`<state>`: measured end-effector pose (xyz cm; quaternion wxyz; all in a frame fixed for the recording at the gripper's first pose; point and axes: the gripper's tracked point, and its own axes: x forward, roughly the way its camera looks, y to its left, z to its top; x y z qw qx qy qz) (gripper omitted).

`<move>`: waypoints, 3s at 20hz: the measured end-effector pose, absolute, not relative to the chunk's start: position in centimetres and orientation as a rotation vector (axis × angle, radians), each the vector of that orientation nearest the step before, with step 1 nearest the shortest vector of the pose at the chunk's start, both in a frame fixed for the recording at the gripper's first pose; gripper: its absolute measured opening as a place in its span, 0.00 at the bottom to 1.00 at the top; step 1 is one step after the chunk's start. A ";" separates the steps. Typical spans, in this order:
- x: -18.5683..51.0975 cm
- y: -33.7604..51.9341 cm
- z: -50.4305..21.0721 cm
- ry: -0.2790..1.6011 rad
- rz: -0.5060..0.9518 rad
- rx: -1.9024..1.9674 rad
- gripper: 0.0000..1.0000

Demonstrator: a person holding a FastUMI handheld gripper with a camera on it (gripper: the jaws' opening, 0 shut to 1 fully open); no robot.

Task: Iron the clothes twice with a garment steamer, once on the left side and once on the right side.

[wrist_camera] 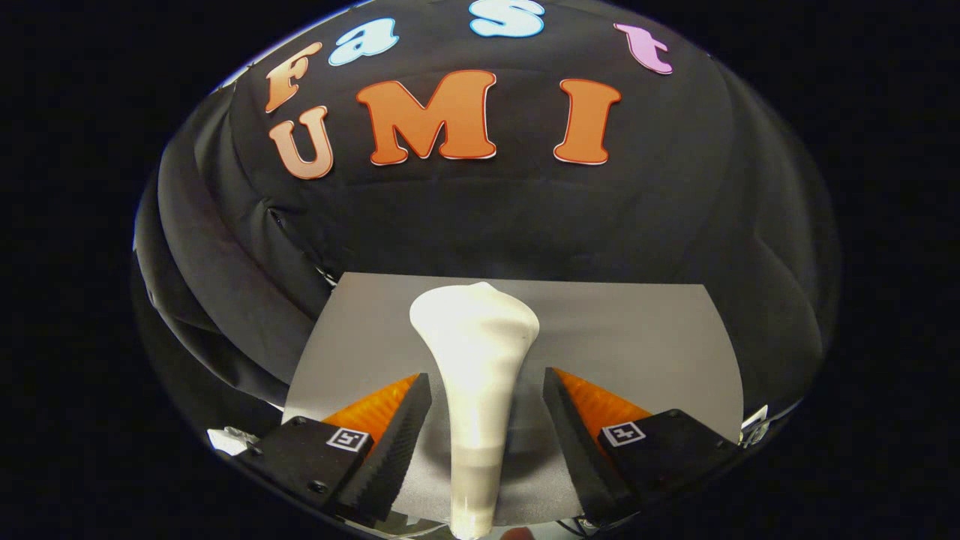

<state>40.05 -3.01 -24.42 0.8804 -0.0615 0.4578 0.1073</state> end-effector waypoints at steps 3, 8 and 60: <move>39.9 -3.3 -25.5 1.015 0.217 -0.118 0.97; 39.0 -3.3 -27.3 1.111 0.209 -0.060 0.97; 15.1 5.7 -8.6 0.383 0.049 0.047 0.40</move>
